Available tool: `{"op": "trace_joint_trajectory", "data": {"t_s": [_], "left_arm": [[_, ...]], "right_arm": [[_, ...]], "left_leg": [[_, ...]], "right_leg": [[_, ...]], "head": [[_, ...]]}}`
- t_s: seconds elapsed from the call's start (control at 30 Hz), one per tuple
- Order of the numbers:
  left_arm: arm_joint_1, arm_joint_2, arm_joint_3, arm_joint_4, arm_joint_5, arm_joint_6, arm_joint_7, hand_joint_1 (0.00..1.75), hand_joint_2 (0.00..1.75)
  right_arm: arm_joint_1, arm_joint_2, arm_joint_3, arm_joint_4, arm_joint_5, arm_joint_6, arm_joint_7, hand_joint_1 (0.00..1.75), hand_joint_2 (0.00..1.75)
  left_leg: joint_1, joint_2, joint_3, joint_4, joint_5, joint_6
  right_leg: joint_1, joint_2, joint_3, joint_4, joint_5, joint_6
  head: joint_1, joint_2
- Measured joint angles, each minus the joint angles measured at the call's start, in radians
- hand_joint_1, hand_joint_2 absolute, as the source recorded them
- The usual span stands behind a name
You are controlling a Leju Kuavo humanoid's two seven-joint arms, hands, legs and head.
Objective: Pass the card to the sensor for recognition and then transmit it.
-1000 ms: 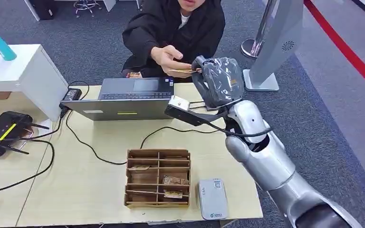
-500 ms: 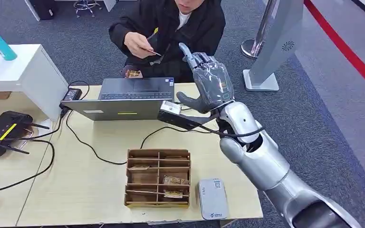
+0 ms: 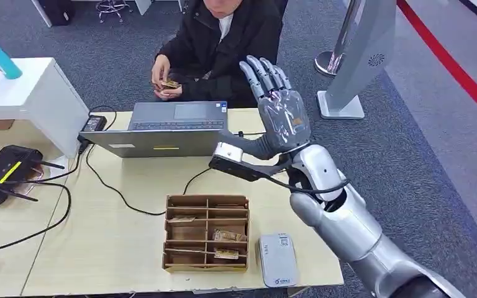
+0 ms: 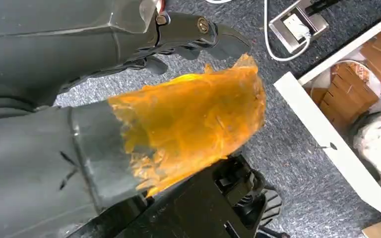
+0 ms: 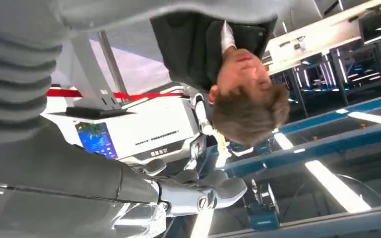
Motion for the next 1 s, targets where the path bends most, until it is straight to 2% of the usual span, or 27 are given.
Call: {"op": "trace_joint_trajectory", "data": {"t_s": [0.2,0.33,0.47,0.6,0.9,1.0], "left_arm": [[0.002,0.000,0.000,0.000,0.006,0.005,-0.003,0.00,0.00],[0.014,0.002,0.000,0.000,0.024,0.018,-0.016,0.00,0.00],[0.027,0.004,0.005,0.000,0.042,0.031,-0.037,0.00,0.00],[0.041,0.005,0.008,0.000,0.055,0.039,-0.051,0.00,0.00],[0.042,0.004,0.008,0.000,0.056,0.039,-0.054,0.00,0.00],[0.042,0.004,0.011,0.000,0.064,0.043,-0.055,0.00,0.00]], "right_arm": [[0.030,-0.010,-0.005,-0.034,-0.007,-0.029,-0.021,0.00,0.00],[0.100,-0.037,-0.027,-0.115,-0.036,-0.095,-0.066,0.00,0.00],[0.186,-0.074,-0.062,-0.224,-0.137,-0.140,-0.140,0.00,0.00],[0.289,-0.092,-0.100,-0.324,-0.249,-0.157,-0.208,0.00,0.00],[0.352,-0.108,-0.123,-0.400,-0.259,-0.158,-0.216,0.00,0.00],[0.375,-0.108,-0.125,-0.418,-0.340,-0.158,-0.254,0.00,0.00]], "left_leg": [[0.000,0.000,0.000,0.000,0.000,0.000],[0.000,0.000,0.000,0.000,0.000,0.000],[0.000,-0.001,0.000,0.000,-0.001,0.000],[0.000,0.000,0.000,0.000,-0.002,0.001],[0.000,0.000,0.000,0.000,-0.001,0.001],[0.000,-0.001,0.000,0.000,-0.001,0.001]], "right_leg": [[0.000,0.000,0.000,0.000,0.000,0.000],[0.000,0.000,0.000,0.000,0.000,0.000],[0.000,0.000,0.000,-0.001,-0.001,0.001],[0.000,0.000,0.000,-0.001,-0.001,0.001],[0.000,0.000,0.000,0.000,-0.001,0.001],[0.000,-0.001,0.001,-0.001,-0.001,0.001]], "head": [[0.000,0.000],[0.000,0.000],[0.000,0.000],[0.000,0.000],[0.000,0.000],[0.000,0.000]]}}
